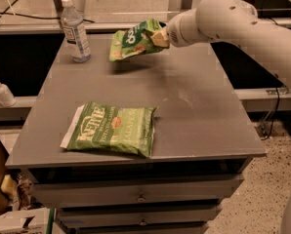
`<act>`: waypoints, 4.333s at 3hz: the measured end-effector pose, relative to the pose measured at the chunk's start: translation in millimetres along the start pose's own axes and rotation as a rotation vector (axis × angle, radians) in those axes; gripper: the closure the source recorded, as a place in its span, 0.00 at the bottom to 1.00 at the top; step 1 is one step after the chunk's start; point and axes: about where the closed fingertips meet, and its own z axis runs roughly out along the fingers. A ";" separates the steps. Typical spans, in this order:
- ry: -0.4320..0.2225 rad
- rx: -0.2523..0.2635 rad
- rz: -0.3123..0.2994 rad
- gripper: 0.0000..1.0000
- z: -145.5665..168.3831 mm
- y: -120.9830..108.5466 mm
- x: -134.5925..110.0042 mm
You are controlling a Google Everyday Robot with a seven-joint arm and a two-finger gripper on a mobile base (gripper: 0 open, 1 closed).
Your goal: Move green rice chip bag near blue plastic bottle
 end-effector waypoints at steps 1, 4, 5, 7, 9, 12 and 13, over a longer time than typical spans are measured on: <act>-0.012 -0.012 -0.004 1.00 14.8 20.2 -9.1; -0.005 -0.059 -0.019 1.00 41.3 66.5 -20.4; -0.001 -0.072 -0.031 1.00 51.4 74.7 -24.0; 0.032 -0.077 -0.052 0.58 65.9 76.4 -19.8; 0.064 -0.077 -0.058 0.12 64.4 74.9 -11.1; 0.098 -0.168 -0.061 0.00 43.7 67.3 1.7; 0.080 -0.239 -0.072 0.00 15.6 37.4 16.2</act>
Offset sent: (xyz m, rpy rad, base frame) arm -0.0070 0.0666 -0.0157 0.0243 0.0078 0.0393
